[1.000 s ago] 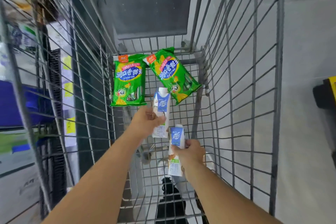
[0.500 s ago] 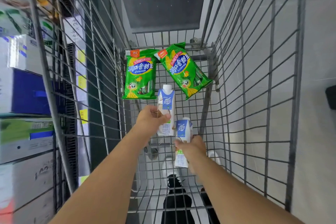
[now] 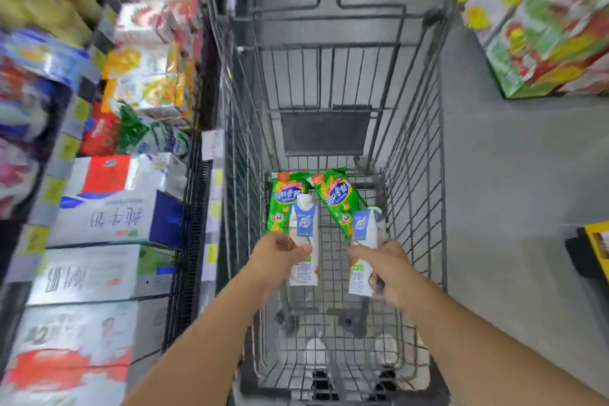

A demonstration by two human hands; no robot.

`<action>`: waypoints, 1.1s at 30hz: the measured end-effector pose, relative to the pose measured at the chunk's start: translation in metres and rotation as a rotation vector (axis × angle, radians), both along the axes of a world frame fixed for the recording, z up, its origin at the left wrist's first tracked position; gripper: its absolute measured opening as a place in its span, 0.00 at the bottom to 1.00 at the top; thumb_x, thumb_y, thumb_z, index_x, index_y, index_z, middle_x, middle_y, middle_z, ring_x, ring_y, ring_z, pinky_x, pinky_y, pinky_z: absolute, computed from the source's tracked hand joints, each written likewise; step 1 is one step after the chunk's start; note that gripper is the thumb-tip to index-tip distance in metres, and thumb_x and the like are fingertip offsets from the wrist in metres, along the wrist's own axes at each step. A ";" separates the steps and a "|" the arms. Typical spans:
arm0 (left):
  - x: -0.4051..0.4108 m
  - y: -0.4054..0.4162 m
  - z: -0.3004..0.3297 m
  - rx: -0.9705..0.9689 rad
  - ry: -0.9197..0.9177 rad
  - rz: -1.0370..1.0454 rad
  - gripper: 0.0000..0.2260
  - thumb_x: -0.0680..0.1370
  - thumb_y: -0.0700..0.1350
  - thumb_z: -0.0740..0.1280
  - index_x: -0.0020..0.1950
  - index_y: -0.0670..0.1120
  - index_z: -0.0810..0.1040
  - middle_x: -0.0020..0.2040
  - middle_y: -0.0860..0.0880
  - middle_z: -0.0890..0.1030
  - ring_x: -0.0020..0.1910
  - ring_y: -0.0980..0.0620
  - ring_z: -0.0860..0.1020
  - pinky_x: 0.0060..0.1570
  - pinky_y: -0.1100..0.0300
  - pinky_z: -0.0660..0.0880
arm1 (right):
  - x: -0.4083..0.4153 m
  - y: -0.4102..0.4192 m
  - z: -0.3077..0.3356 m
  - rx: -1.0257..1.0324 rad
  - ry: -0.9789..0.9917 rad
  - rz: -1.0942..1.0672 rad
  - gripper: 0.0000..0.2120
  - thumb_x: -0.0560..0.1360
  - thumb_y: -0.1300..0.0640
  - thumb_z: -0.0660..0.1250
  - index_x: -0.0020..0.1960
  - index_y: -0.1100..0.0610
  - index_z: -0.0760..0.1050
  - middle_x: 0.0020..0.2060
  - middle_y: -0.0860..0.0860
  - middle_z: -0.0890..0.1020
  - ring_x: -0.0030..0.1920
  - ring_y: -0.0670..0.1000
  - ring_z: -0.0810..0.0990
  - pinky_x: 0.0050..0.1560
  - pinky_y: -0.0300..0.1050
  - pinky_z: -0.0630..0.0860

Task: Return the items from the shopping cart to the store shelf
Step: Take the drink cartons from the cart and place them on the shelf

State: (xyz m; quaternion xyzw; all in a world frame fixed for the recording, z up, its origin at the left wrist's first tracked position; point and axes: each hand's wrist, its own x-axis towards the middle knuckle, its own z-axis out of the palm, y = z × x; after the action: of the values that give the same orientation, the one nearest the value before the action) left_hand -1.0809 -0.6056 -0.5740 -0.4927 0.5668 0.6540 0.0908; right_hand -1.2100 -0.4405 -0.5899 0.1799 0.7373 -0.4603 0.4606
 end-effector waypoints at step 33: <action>0.449 0.223 0.431 -0.634 0.149 1.165 0.22 0.73 0.54 0.74 0.58 0.41 0.77 0.51 0.39 0.81 0.44 0.47 0.78 0.38 0.58 0.76 | 0.348 -0.038 0.433 -0.851 -0.317 1.184 0.19 0.73 0.46 0.70 0.56 0.60 0.79 0.40 0.58 0.82 0.38 0.58 0.81 0.48 0.53 0.79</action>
State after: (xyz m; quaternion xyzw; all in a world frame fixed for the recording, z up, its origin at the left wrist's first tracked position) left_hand -0.6322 -0.3827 -0.1430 -0.6746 0.3778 0.4300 -0.4661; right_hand -0.8618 -0.4781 -0.1566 -0.3769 0.3937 -0.3493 0.7622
